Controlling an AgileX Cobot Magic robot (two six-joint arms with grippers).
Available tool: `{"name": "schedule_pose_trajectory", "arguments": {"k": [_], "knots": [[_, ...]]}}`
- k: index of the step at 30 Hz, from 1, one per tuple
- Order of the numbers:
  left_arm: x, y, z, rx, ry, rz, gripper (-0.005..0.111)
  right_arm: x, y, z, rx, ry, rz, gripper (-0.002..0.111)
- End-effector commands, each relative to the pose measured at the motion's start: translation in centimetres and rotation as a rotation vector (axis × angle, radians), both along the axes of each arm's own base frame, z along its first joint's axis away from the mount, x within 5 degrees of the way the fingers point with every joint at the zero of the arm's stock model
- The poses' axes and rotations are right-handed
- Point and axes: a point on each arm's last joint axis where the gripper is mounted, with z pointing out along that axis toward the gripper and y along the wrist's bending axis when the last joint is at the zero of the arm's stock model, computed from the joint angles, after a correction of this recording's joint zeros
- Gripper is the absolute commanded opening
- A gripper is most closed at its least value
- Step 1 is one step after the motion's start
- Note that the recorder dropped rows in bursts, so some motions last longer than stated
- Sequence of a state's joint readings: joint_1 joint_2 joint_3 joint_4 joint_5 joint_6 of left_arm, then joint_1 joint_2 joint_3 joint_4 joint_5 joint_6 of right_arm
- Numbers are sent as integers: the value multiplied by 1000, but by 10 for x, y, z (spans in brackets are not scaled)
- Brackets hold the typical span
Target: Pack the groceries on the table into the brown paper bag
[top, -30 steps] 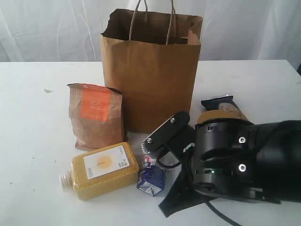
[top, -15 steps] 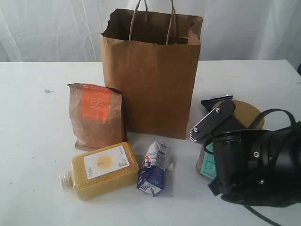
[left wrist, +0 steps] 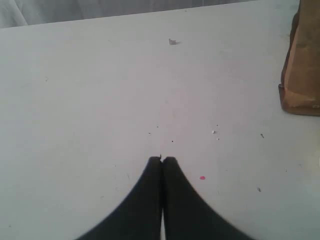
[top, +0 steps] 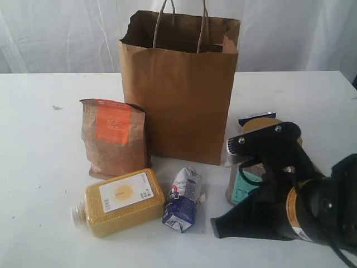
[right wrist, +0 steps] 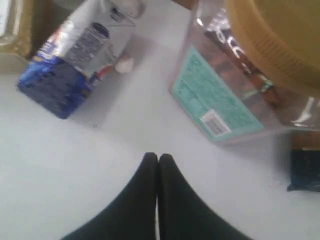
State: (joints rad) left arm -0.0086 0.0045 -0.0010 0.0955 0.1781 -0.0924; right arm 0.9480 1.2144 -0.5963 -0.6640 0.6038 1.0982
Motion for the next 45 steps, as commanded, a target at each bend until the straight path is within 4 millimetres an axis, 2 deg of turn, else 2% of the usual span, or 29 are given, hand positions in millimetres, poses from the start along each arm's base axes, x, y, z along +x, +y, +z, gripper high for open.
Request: {"name": "schedule_pose_trajectory", "arguments": {"k": [1,3,5,7,9,12,15,17,19,23,27,31,34,37,40,45], "knots": [[0,0,0,2,-6,-6,0,6,-33,-21,-218,-137,-200,0],[0,0,0,2,-6,-6,0,10,-47,-18,-268,-271,-300,0],[0,0,0,2,-6,-6,0,14,-47,-14,-245,-342,-314,0],[0,0,0,2,-6,-6,0,11,-41,-20,-181,-271,-294,0],[0,0,0,2,-6,-6,0,1,-37,-31,-135,-100,-283,0],[0,0,0,2,-6,-6,0,-10,-26,-34,-40,35,-178,0],[0,0,0,2,-6,-6,0,-13,-7,-28,145,36,-20,0],[0,0,0,2,-6,-6,0,-13,1,-24,191,-7,75,0],[0,0,0,2,-6,-6,0,-9,2,-28,154,-32,74,0],[0,0,0,2,-6,-6,0,7,-21,-39,-103,-122,-148,0],[0,0,0,2,-6,-6,0,18,-32,-29,-225,-303,-221,0],[0,0,0,2,-6,-6,0,29,-41,-13,-265,-494,-299,0],[0,0,0,2,-6,-6,0,35,-51,-13,-279,-490,-346,0],[0,0,0,2,-6,-6,0,35,-56,-19,-256,-410,-376,0],[0,0,0,2,-6,-6,0,29,-51,-19,-158,-337,-348,0],[0,0,0,2,-6,-6,0,11,-32,-3,205,-208,-180,0]]}}
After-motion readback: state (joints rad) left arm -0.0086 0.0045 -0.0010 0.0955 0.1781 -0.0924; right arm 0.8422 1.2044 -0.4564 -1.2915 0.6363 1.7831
